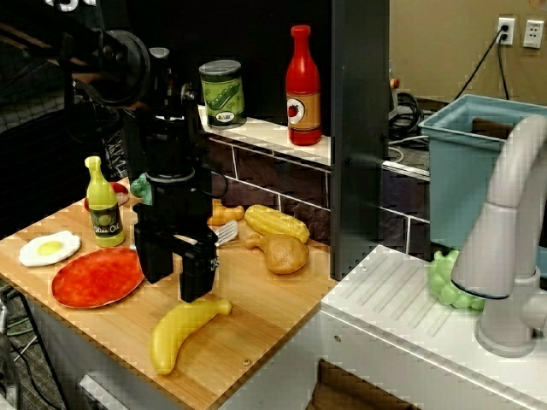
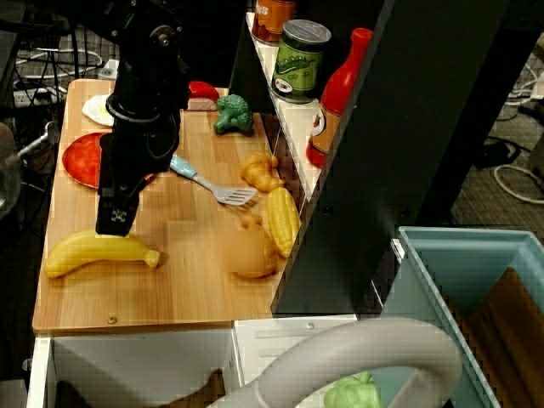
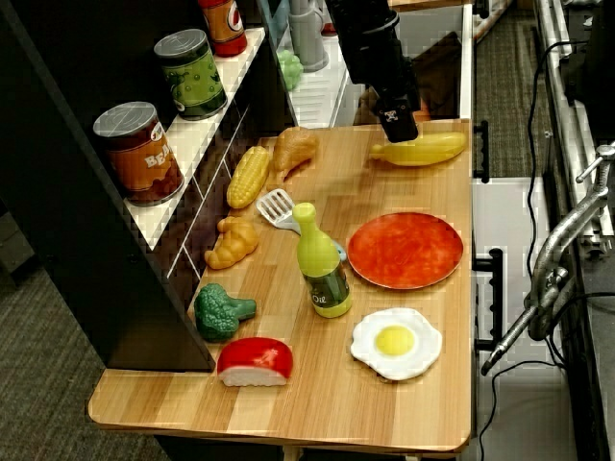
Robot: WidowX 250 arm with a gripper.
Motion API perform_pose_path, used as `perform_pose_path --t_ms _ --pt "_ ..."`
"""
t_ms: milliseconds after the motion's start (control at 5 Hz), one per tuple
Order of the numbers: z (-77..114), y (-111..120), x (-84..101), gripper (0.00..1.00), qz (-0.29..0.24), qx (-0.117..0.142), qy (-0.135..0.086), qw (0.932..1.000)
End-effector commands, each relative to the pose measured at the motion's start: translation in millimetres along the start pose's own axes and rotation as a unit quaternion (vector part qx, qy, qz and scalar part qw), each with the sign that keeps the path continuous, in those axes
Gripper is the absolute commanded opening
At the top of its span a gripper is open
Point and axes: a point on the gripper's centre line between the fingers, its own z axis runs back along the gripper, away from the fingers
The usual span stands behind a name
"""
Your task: Put banana on plate
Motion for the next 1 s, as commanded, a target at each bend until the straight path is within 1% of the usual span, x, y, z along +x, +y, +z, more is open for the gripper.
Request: perform_pose_path --t_ms 0,200,400,600,800 --pt "-17.2 -11.5 -4.7 1.00 0.044 0.015 -0.064 0.9968" --pt "-27.2 -10.5 -6.0 1.00 0.054 0.018 -0.068 0.9961" --pt "-37.6 -2.9 -10.5 1.00 0.055 0.029 -0.073 0.9954" --pt "-47.1 0.8 -17.1 0.00 0.048 0.037 -0.071 0.9957" --pt "-44.2 2.4 -18.7 0.00 0.045 0.035 -0.066 0.9962"
